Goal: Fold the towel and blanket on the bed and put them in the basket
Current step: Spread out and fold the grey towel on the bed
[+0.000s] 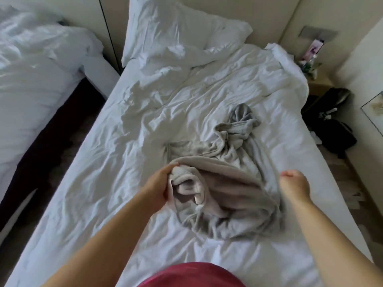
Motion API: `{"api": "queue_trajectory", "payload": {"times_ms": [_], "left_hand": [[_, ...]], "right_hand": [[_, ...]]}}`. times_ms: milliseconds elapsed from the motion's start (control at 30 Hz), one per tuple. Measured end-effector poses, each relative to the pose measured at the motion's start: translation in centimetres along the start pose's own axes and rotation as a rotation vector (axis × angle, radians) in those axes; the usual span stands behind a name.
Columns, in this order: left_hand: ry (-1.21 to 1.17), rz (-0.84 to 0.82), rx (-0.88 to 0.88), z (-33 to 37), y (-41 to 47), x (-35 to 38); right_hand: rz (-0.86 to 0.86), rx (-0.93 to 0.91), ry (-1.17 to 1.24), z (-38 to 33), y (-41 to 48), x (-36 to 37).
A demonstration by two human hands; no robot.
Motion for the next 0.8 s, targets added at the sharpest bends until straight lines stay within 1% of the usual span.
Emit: {"api": "queue_trajectory", "payload": {"times_ms": [33, 100, 133, 167, 200, 233, 300, 367, 400, 533, 600, 667, 767, 800], "left_hand": [[0.078, -0.010, 0.062, 1.3, -0.6, 1.4], [0.281, 0.058, 0.184, 3.4, -1.8, 3.3], [0.356, 0.099, 0.233, 4.3, -2.3, 3.9], [0.384, 0.097, 0.249, 4.7, -2.5, 4.6], [0.367, 0.070, 0.248, 5.0, -2.7, 5.3], [0.327, 0.045, 0.240, 5.4, -2.9, 5.7], [0.250, 0.016, 0.250, 6.5, -3.6, 6.0], [0.187, -0.001, 0.258, 7.8, -4.1, 5.7], [0.158, -0.007, 0.255, 8.3, -4.2, 5.5], [0.069, -0.022, 0.236, 9.4, -4.4, 5.2], [0.008, -0.012, 0.235, 9.7, -4.4, 5.3], [-0.032, 0.039, 0.251, 10.3, -4.5, 5.0], [-0.117, 0.139, 0.268, 11.4, -4.3, 3.2], [-0.141, 0.160, 0.269, 11.9, -4.2, 2.4]], "right_hand": [[-0.183, -0.037, 0.075, -2.2, -2.2, 2.1], [-0.540, -0.083, 0.181, -5.9, -7.4, 6.2], [-0.692, -0.111, 0.122, -6.9, -9.9, 8.0], [-0.808, -0.147, -0.016, -7.4, -12.0, 9.3], [-0.882, -0.193, -0.150, -7.7, -13.6, 10.2], [-0.912, -0.223, -0.168, -8.0, -14.5, 10.8], [-0.880, -0.236, 0.110, -9.7, -15.3, 10.4], [-0.745, -0.258, 0.355, -10.8, -14.2, 8.7], [-0.705, -0.276, 0.434, -11.2, -13.8, 7.9], [-0.651, -0.368, 0.607, -12.6, -13.2, 5.7], [-0.621, -0.365, 0.680, -12.7, -12.9, 5.3], [-0.626, -0.254, 0.779, -12.6, -12.3, 5.3], [-0.627, 0.030, 0.994, -11.9, -10.9, 5.2], [-0.647, 0.092, 1.051, -12.0, -10.6, 5.1]]}}
Point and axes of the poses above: each hand's wrist, its own y-axis towards the middle knuckle, its own x-axis out of the palm, z = x × y, the point moved 8 cm from there along y, towards the middle knuckle, and after that the axes turned 14 degrees about y, right-handed, at the moved point
